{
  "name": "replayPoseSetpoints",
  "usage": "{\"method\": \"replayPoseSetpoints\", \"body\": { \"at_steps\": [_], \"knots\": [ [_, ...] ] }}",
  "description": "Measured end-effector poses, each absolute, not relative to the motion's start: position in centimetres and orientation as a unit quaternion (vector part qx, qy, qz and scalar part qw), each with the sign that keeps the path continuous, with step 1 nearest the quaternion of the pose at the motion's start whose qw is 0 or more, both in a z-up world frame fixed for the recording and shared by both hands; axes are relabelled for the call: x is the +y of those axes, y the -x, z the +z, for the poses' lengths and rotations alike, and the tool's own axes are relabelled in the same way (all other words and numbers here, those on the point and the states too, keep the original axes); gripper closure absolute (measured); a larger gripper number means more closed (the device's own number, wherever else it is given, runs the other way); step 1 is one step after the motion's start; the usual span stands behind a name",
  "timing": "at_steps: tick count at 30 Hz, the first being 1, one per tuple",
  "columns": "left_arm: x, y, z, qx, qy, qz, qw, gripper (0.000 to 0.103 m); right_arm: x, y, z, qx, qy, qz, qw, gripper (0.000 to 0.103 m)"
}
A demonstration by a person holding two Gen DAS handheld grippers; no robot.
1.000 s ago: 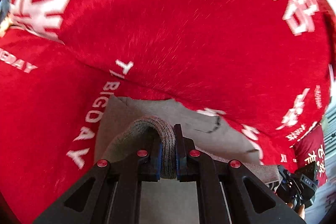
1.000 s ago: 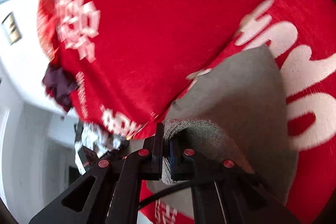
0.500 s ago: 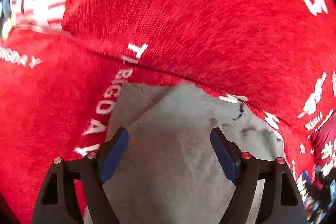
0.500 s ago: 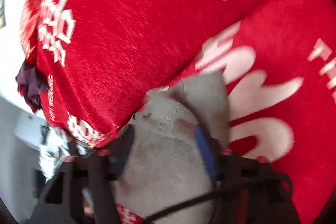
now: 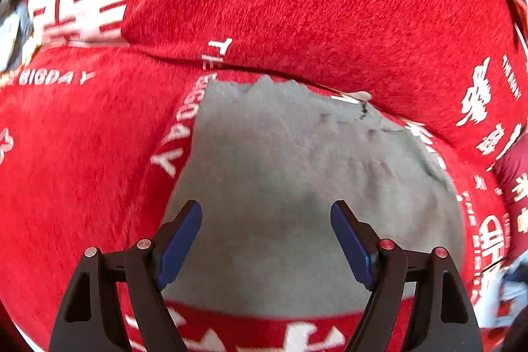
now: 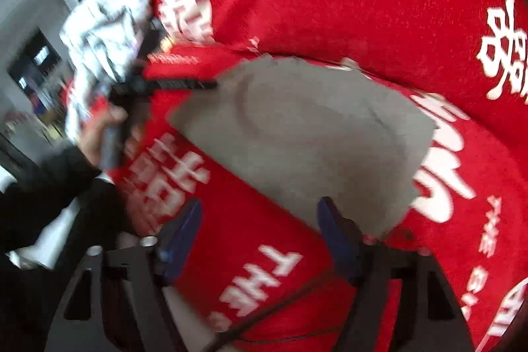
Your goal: Fold small clothes
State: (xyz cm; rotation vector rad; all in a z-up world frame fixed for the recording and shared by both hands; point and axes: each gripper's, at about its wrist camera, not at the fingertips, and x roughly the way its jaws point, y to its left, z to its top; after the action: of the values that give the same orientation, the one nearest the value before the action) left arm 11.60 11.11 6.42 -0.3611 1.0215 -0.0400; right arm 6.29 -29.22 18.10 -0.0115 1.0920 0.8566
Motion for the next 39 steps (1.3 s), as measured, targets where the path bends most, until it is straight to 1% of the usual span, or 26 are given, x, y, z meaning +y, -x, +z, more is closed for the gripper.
{"method": "replayPoseSetpoints", "body": {
  "at_steps": [2,3,4,7,9,10,12,14,15,17,19,21,23,24,28,30,31,33,34,35,36,38,39],
  "knots": [
    [11.0,-10.3,7.0,0.483,0.186,-0.028,0.855,0.022,-29.6,-6.4,17.3,0.562,-0.082,0.433,0.7,0.02],
    [10.8,-9.7,7.3,0.479,0.187,-0.032,0.857,0.022,-29.9,-6.1,16.8,0.583,-0.107,0.444,0.672,0.02],
    [10.6,-8.9,7.7,0.475,0.186,-0.036,0.86,0.022,-30.0,-5.4,16.4,0.599,-0.108,0.453,0.651,0.02],
    [10.0,-7.3,8.2,0.473,0.178,-0.042,0.862,0.022,-30.5,-2.3,15.8,0.628,-0.051,0.449,0.633,0.02],
    [10.0,-6.5,8.2,0.475,0.179,-0.042,0.86,0.022,-31.1,-0.4,14.5,0.667,-0.015,0.427,0.611,0.02],
    [10.1,-6.1,8.2,0.476,0.181,-0.042,0.86,0.022,-31.8,0.8,13.1,0.697,0.034,0.387,0.603,0.02],
    [10.4,-5.5,8.4,0.471,0.187,-0.042,0.861,0.022,-33.5,2.1,11.2,0.724,0.122,0.306,0.606,0.02],
    [10.8,-4.9,8.8,0.467,0.188,-0.039,0.863,0.022,-36.3,2.8,9.8,0.73,0.229,0.194,0.614,0.02],
    [11.0,-4.7,8.9,0.465,0.191,-0.037,0.864,0.022,-37.5,2.7,9.8,0.723,0.263,0.15,0.621,0.02],
    [11.4,-4.5,9.2,0.463,0.197,-0.035,0.864,0.022,-40.5,1.9,10.8,0.708,0.291,0.074,0.639,0.02],
    [11.7,-4.3,9.7,0.459,0.199,-0.033,0.865,0.022,-42.8,1.0,12.9,0.687,0.28,0.023,0.671,0.02],
    [11.9,-4.0,10.4,0.451,0.198,-0.032,0.87,0.022,-45.1,-0.1,16.5,0.651,0.226,-0.016,0.724,0.02],
    [12.1,-3.9,10.9,0.446,0.198,-0.029,0.873,0.022,-47.1,-0.9,20.5,0.589,0.164,-0.054,0.789,0.02],
    [12.2,-3.9,11.1,0.445,0.199,-0.028,0.873,0.022,-47.4,-1.4,21.6,0.576,0.145,-0.067,0.801,0.02],
    [12.5,-3.7,12.0,0.435,0.212,-0.028,0.875,0.022,-48.1,-3.0,24.8,0.498,0.087,-0.09,0.858,0.02],
    [12.2,-3.6,12.5,0.431,0.214,-0.033,0.876,0.022,-47.7,-3.9,25.1,0.501,0.073,-0.063,0.86,0.02],
    [11.8,-3.5,12.8,0.426,0.211,-0.039,0.879,0.022,-47.4,-3.6,25.5,0.481,0.062,-0.052,0.873,0.02],
    [10.9,-3.7,13.2,0.418,0.199,-0.041,0.885,0.022,-46.2,-3.4,26.9,0.405,0.043,-0.017,0.913,0.019],
    [10.6,-4.0,13.2,0.419,0.195,-0.039,0.886,0.022,-45.4,-3.0,27.4,0.352,0.045,0.004,0.935,0.019],
    [10.4,-4.3,13.1,0.423,0.195,-0.035,0.884,0.022,-43.9,-2.7,28.1,0.281,0.065,0.015,0.957,0.019],
    [10.3,-4.9,13.0,0.428,0.197,-0.03,0.882,0.022,-42.7,-2.7,28.4,0.236,0.085,0.011,0.968,0.019],
    [10.5,-5.6,12.9,0.431,0.201,-0.018,0.879,0.022,-40.4,-3.5,28.8,0.175,0.089,0.025,0.98,0.018],
    [10.9,-6.0,13.1,0.432,0.204,-0.011,0.879,0.022,-39.9,-4.5,29.2,0.153,0.052,0.052,0.985,0.018]
  ]
}}
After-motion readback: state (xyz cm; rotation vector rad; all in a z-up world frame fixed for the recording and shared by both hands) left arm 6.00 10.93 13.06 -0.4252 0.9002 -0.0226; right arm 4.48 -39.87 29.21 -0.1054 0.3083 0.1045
